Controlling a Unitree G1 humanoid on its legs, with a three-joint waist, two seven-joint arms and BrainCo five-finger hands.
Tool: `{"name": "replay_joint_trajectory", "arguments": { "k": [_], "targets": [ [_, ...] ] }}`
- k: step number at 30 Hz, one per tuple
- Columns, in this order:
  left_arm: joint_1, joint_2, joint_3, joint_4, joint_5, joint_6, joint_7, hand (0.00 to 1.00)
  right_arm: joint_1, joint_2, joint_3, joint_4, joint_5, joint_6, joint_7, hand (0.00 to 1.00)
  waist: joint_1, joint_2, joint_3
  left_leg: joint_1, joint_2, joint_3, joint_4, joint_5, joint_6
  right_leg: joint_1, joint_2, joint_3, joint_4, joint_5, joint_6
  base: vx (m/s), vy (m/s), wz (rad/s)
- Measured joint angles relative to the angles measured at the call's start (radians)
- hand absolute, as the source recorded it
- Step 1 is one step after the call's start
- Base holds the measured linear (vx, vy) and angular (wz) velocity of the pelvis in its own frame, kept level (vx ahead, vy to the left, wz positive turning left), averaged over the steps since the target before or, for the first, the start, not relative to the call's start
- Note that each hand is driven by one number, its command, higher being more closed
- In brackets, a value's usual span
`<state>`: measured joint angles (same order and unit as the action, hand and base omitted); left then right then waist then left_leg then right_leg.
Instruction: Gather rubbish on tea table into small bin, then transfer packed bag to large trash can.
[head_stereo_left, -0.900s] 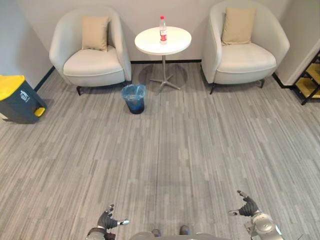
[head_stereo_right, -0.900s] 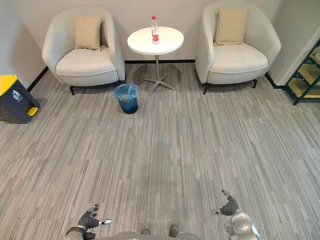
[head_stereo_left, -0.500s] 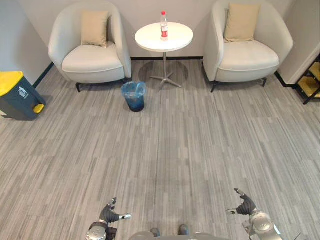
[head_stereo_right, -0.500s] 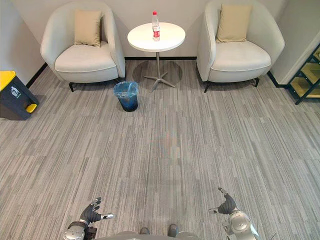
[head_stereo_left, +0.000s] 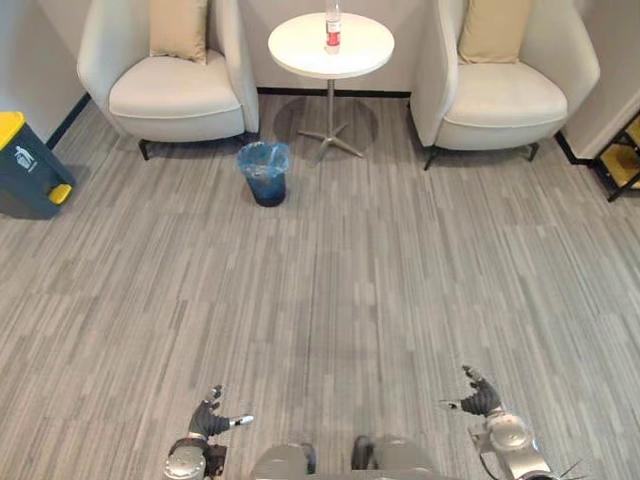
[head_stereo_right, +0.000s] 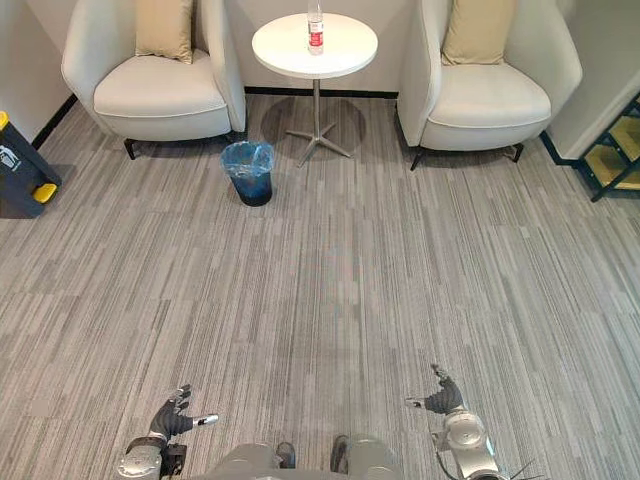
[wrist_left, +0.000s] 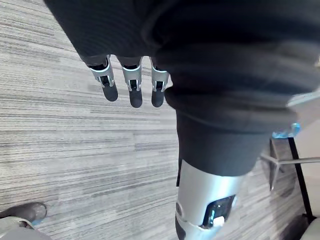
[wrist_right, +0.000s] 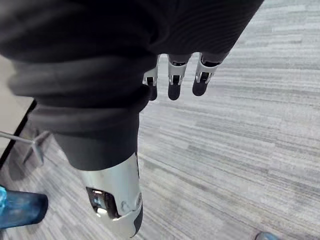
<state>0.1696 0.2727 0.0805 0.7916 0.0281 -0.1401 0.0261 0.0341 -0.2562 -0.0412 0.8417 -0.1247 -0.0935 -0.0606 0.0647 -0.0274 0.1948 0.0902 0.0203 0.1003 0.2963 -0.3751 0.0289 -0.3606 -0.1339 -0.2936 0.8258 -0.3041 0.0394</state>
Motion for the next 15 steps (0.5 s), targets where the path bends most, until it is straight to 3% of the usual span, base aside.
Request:
{"name": "replay_joint_trajectory", "arguments": {
  "k": [2,4,5,6,8,9,11,12,13,15],
  "targets": [
    [-0.011,0.006,0.002,0.000,-0.015,0.000,0.003,0.00,-0.008,-0.001,-0.001,0.000,0.011,0.000,-0.001,0.00,-0.019,-0.001,0.004,0.035,0.029,-0.019,-0.026,-0.012,-0.020,-0.060,-0.005,-0.038,-0.116,0.008,0.004,0.51,-0.069,0.29],
    [-0.037,0.005,0.002,0.000,-0.018,0.000,0.002,0.00,-0.011,-0.002,-0.003,0.000,0.027,0.001,-0.001,0.00,-0.038,0.005,0.012,0.077,0.060,-0.049,-0.073,-0.019,-0.041,-0.119,0.014,-0.035,-0.286,0.082,0.012,0.51,-0.115,0.50],
    [-0.052,0.000,0.001,0.000,-0.018,0.000,0.002,0.00,-0.011,-0.003,-0.009,-0.001,0.038,0.002,-0.001,0.00,-0.056,0.010,0.017,0.111,0.080,-0.073,-0.103,-0.020,-0.060,-0.134,0.021,-0.028,-0.357,0.198,-0.012,0.65,-0.205,0.56],
    [-0.069,-0.016,0.000,0.003,-0.018,0.000,0.003,0.00,-0.011,-0.008,-0.027,0.000,0.040,0.004,-0.002,0.00,-0.055,0.019,0.017,0.125,0.112,-0.094,-0.100,-0.017,-0.078,-0.123,0.034,-0.034,-0.339,0.274,-0.082,0.65,-0.230,0.49],
    [-0.099,-0.025,-0.002,0.002,-0.016,-0.003,-0.001,0.00,-0.026,-0.006,-0.056,0.000,0.047,0.007,-0.004,0.00,-0.056,0.040,0.026,0.085,0.138,-0.129,0.004,0.034,-0.136,-0.124,0.027,-0.059,-0.248,0.172,-0.101,0.65,-0.265,0.37],
    [-0.105,-0.029,-0.002,0.005,-0.016,-0.003,-0.001,0.00,-0.033,-0.006,-0.058,-0.004,0.050,0.007,-0.002,0.00,-0.059,0.057,0.036,0.039,0.147,-0.134,0.164,0.099,-0.132,-0.063,0.042,-0.081,-0.254,0.120,-0.104,0.81,-0.328,0.41],
    [-0.096,-0.034,-0.002,0.003,-0.016,-0.003,-0.001,0.00,-0.035,-0.009,-0.022,-0.004,0.062,0.003,-0.004,0.00,-0.044,0.077,0.054,-0.100,0.201,-0.120,0.543,0.278,-0.108,0.099,0.102,-0.097,-0.364,0.085,-0.111,0.67,-0.258,0.15],
    [-0.090,-0.032,-0.001,0.002,-0.015,-0.002,-0.002,0.00,-0.044,-0.003,-0.002,-0.004,0.079,0.001,-0.005,0.00,-0.033,0.080,0.063,-0.182,0.232,-0.109,0.743,0.245,-0.073,0.176,0.136,-0.089,-0.424,0.080,-0.115,0.61,-0.185,-0.31],
    [-0.088,-0.031,0.000,0.002,-0.015,0.002,-0.002,0.00,-0.065,0.008,0.020,-0.003,0.088,-0.008,-0.011,0.00,0.001,0.061,0.087,-0.300,0.244,-0.068,0.929,0.203,-0.042,0.298,0.160,-0.060,-0.510,0.079,-0.117,0.71,-0.192,-0.37],
    [-0.085,-0.032,-0.001,-0.005,-0.015,0.002,-0.001,0.00,-0.083,0.020,0.020,-0.004,0.099,-0.013,-0.019,0.00,0.029,0.033,0.106,-0.411,0.218,-0.019,0.923,0.171,-0.032,0.409,0.162,-0.040,-0.609,0.080,-0.116,0.61,-0.149,-0.27]
  ]
}}
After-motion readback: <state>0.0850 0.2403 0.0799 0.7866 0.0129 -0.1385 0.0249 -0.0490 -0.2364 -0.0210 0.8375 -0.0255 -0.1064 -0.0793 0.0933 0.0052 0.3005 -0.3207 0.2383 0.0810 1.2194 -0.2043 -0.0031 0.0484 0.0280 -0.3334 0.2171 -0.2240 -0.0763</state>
